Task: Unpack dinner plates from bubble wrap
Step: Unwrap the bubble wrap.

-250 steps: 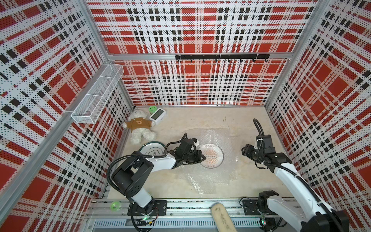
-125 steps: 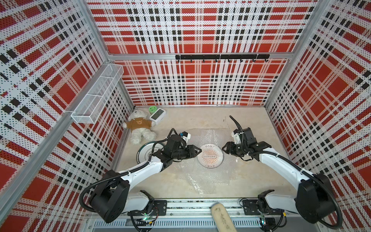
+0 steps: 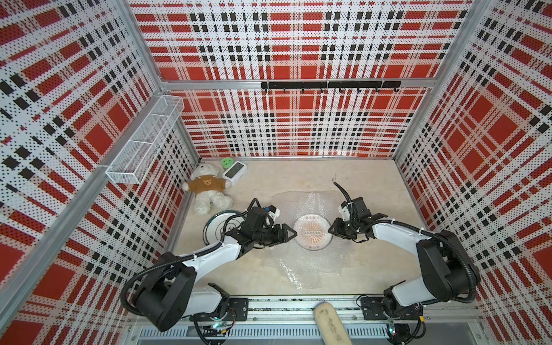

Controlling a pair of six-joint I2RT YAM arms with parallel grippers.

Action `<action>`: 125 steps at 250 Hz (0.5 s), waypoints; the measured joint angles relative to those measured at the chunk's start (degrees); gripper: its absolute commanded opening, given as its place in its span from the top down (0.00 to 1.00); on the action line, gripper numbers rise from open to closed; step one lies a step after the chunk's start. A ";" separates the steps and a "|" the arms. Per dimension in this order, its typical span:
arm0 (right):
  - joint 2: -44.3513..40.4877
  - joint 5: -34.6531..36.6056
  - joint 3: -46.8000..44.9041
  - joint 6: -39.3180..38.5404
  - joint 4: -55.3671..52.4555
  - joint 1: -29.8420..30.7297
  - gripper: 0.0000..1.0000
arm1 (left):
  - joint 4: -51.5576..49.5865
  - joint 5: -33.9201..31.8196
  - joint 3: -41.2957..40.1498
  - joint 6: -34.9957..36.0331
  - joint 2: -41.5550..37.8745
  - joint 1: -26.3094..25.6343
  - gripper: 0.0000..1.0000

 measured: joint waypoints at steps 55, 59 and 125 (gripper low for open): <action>2.84 -0.68 -0.46 -0.02 2.56 -0.26 0.77 | 2.40 0.52 2.86 -0.04 7.72 -2.01 0.29; 2.89 -0.76 -0.52 -0.02 2.73 -0.33 0.77 | 2.80 0.52 3.10 -0.07 8.22 -2.25 0.29; 3.30 -4.50 -1.40 0.26 6.12 -2.56 0.94 | 6.86 0.66 4.26 -1.31 12.61 -4.48 0.32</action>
